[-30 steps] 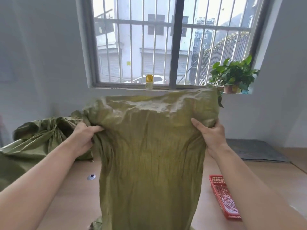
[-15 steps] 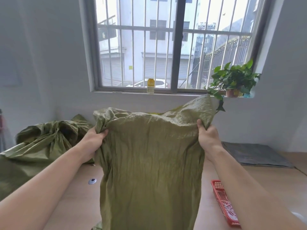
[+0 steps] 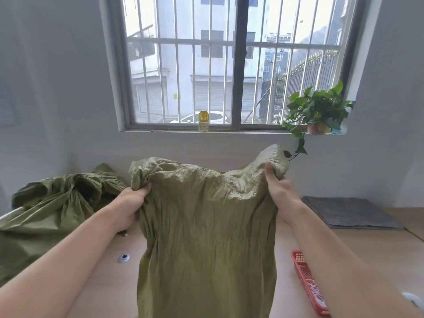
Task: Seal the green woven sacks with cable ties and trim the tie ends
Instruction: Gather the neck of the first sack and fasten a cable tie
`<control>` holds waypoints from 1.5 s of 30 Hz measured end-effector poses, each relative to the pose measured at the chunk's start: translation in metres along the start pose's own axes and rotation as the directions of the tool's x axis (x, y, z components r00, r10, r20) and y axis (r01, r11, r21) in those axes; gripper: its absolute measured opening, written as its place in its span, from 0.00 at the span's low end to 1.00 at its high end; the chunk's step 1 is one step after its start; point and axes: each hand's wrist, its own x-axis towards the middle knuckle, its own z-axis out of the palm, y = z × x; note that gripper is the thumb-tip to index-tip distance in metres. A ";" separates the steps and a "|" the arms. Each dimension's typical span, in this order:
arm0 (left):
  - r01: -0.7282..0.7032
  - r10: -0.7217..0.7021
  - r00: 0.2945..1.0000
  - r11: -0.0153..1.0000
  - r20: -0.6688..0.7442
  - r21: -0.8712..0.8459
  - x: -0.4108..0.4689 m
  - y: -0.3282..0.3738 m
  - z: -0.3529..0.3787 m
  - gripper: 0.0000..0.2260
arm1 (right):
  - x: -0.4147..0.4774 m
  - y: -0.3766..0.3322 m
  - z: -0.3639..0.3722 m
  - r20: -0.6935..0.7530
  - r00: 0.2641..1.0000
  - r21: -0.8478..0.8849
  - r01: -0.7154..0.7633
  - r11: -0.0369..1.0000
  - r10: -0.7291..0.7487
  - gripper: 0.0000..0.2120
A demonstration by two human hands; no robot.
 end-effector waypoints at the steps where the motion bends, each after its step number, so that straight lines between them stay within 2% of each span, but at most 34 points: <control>1: 0.004 -0.004 1.000 1.000 -0.005 -0.008 0.001 0.001 0.001 0.16 | 0.001 0.000 0.000 0.047 0.999 0.003 -0.009 1.000 0.008 0.29; 4: 0.004 -0.005 1.000 0.999 -0.031 -0.034 0.003 0.005 0.004 0.17 | 0.001 -0.002 -0.001 0.203 0.979 -0.077 -0.004 0.997 0.019 0.27; 7: 0.007 -0.010 0.998 0.998 -0.056 -0.056 0.005 0.005 0.011 0.18 | 0.007 -0.001 0.002 0.274 0.961 -0.163 0.010 0.987 0.036 0.34; 8: 0.006 -0.010 0.998 0.998 -0.059 -0.063 0.005 0.005 0.014 0.18 | 0.008 0.000 0.004 0.272 0.962 -0.170 0.011 0.985 0.036 0.32; 12: 0.042 -0.043 0.999 0.995 -0.009 -0.095 0.002 0.005 0.022 0.23 | 0.017 0.007 0.014 0.194 0.981 -0.149 0.024 0.988 0.006 0.10; 16: 0.092 -0.086 0.975 0.996 0.205 -0.018 -0.010 0.011 0.018 0.33 | 0.021 0.010 0.019 0.133 0.991 -0.071 0.031 0.997 -0.022 0.11; 19: 0.018 -0.038 0.944 0.998 0.328 0.062 -0.019 0.012 0.014 0.22 | 0.020 0.010 0.020 0.136 0.990 0.039 0.030 0.999 -0.035 0.09; 22: -0.037 0.015 0.952 0.997 0.304 0.067 -0.014 0.006 0.014 0.12 | 0.017 0.011 0.020 0.156 0.985 0.157 0.050 0.986 -0.075 0.06; 26: -0.076 0.070 0.957 0.997 0.280 0.011 -0.008 -0.003 0.019 0.12 | 0.014 0.016 0.017 0.199 0.973 0.288 0.056 0.956 -0.117 0.11; 29: -0.092 0.095 0.955 0.996 0.281 -0.023 -0.004 -0.008 0.023 0.13 | 0.014 0.022 0.017 0.244 0.965 0.324 0.010 0.946 -0.093 0.07; 30: -0.093 0.098 0.958 0.995 0.270 -0.028 -0.001 -0.009 0.024 0.14 | 0.014 0.022 0.017 0.277 0.956 0.316 0.000 0.949 -0.093 0.08; 33: -0.095 0.094 0.971 0.995 0.219 -0.007 0.007 -0.014 0.029 0.13 | 0.015 0.027 0.014 0.404 0.912 0.194 -0.007 0.981 -0.073 0.19; 35: -0.142 0.125 0.978 0.986 0.169 0.088 0.008 -0.019 0.036 0.12 | 0.018 0.033 0.017 0.430 0.901 0.095 0.007 0.995 -0.047 0.22; 39: -0.268 0.230 0.961 0.914 0.155 0.303 0.009 -0.023 0.046 0.15 | 0.024 0.039 0.030 0.341 0.940 0.029 0.011 1.000 -0.020 0.15; 42: -0.280 0.219 0.951 0.907 0.216 0.314 0.005 -0.019 0.050 0.16 | 0.028 0.037 0.035 0.330 0.944 -0.043 0.038 0.998 -0.022 0.10; 45: -0.281 0.196 0.933 0.921 0.302 0.270 -0.001 -0.014 0.057 0.14 | 0.030 0.034 0.039 0.277 0.960 -0.092 0.067 0.993 -0.039 0.11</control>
